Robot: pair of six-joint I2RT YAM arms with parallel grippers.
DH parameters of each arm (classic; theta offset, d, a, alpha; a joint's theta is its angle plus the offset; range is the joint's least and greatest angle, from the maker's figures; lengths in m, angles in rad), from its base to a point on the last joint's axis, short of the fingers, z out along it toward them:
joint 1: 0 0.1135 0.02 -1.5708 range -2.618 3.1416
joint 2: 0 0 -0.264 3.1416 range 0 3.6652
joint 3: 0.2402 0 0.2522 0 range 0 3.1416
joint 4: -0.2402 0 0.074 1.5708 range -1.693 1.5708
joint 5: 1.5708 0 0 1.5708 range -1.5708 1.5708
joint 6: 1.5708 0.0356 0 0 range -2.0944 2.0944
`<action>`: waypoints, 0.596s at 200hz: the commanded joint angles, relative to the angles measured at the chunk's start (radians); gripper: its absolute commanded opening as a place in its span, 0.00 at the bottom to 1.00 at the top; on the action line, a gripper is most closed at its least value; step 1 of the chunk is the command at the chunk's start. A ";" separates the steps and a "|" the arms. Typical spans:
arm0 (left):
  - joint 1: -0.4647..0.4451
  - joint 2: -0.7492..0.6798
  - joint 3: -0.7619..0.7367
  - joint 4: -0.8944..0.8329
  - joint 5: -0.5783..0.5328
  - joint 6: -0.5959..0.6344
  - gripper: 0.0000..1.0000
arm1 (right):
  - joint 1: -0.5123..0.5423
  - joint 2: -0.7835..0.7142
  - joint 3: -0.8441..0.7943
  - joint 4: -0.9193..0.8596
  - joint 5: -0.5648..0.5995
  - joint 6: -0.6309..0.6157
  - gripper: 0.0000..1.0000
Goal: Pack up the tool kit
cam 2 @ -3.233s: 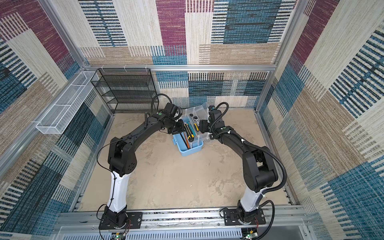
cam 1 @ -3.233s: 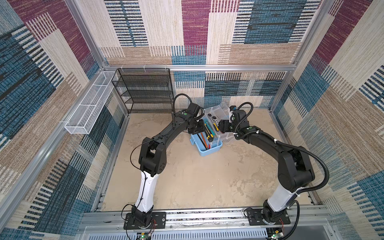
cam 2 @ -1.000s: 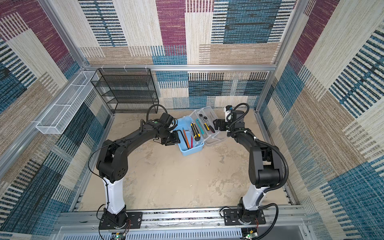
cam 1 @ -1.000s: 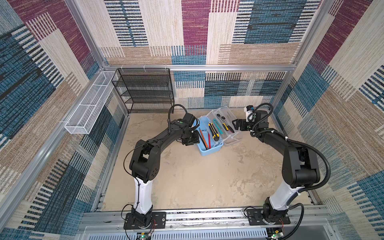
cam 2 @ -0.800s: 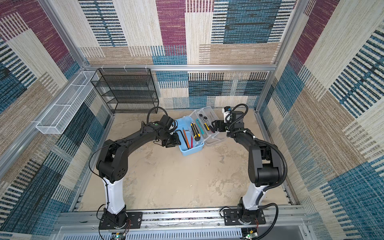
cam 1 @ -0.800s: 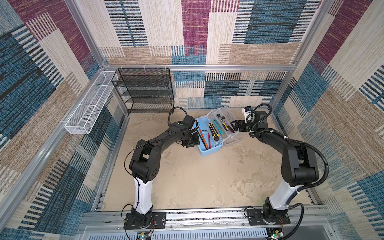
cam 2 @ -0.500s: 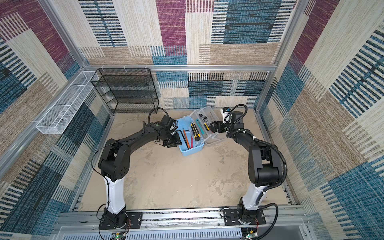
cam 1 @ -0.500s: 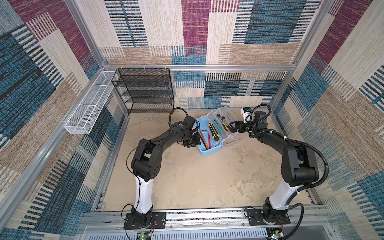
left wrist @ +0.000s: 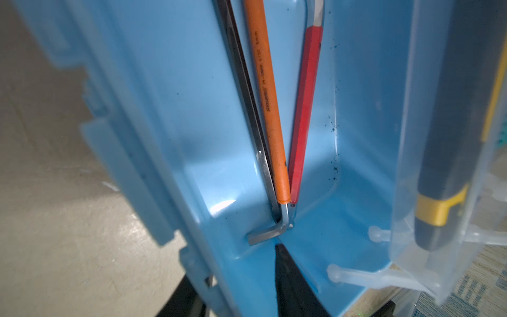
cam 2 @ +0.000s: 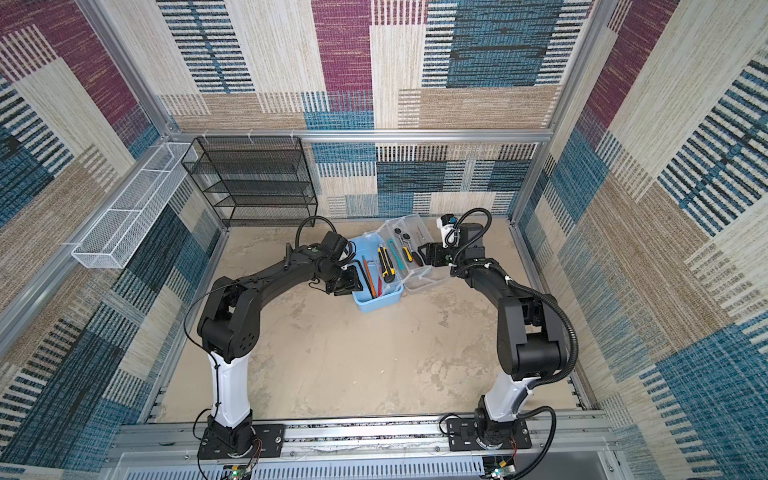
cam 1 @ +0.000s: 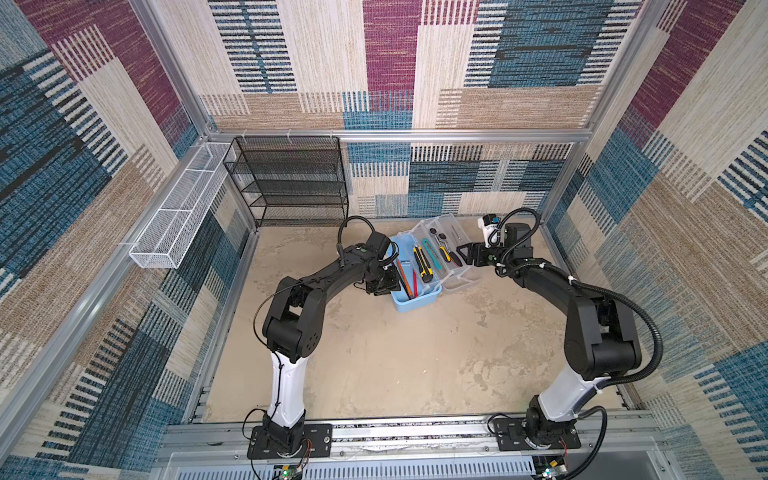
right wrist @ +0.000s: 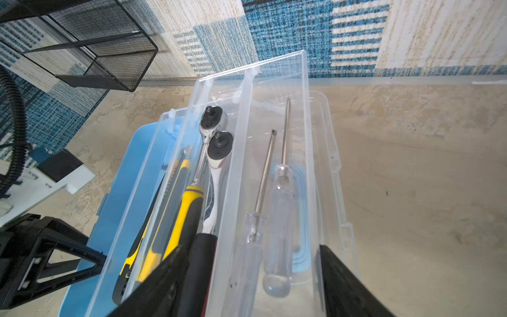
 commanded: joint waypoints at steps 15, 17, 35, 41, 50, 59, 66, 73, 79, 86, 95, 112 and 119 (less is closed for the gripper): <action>-0.001 -0.003 -0.008 0.031 0.018 0.004 0.40 | 0.033 -0.010 0.002 0.003 -0.044 0.025 0.76; 0.000 -0.005 -0.008 0.031 0.018 0.003 0.40 | 0.034 -0.009 0.003 0.002 -0.044 0.025 0.76; 0.001 -0.005 -0.015 0.035 0.018 0.003 0.40 | 0.046 -0.002 -0.003 0.006 -0.044 0.034 0.76; 0.001 -0.007 -0.016 0.035 0.017 0.005 0.40 | 0.052 -0.003 -0.006 0.010 -0.044 0.036 0.76; 0.004 -0.009 -0.017 0.035 0.018 0.005 0.40 | 0.061 -0.007 -0.008 0.016 -0.043 0.041 0.76; 0.004 -0.009 -0.020 0.035 0.017 0.005 0.40 | 0.070 -0.011 -0.008 0.016 -0.039 0.046 0.76; 0.006 -0.011 -0.020 0.036 0.016 0.005 0.40 | 0.077 -0.015 -0.008 0.017 -0.036 0.050 0.76; 0.007 -0.012 -0.021 0.037 0.017 0.005 0.40 | 0.084 -0.021 -0.010 0.017 -0.031 0.055 0.76; 0.008 -0.012 -0.021 0.038 0.016 0.005 0.40 | 0.090 -0.023 -0.010 0.017 -0.026 0.058 0.76; 0.009 -0.012 -0.021 0.037 0.018 0.005 0.40 | 0.096 -0.028 -0.010 0.016 -0.016 0.063 0.76; 0.009 -0.013 -0.021 0.037 0.018 0.007 0.40 | 0.106 -0.034 -0.008 0.010 0.000 0.067 0.76; 0.011 -0.013 -0.020 0.038 0.018 0.009 0.40 | 0.121 -0.044 -0.008 0.003 0.023 0.079 0.75; 0.013 -0.013 -0.019 0.038 0.018 0.009 0.40 | 0.126 -0.048 -0.010 0.003 0.022 0.085 0.75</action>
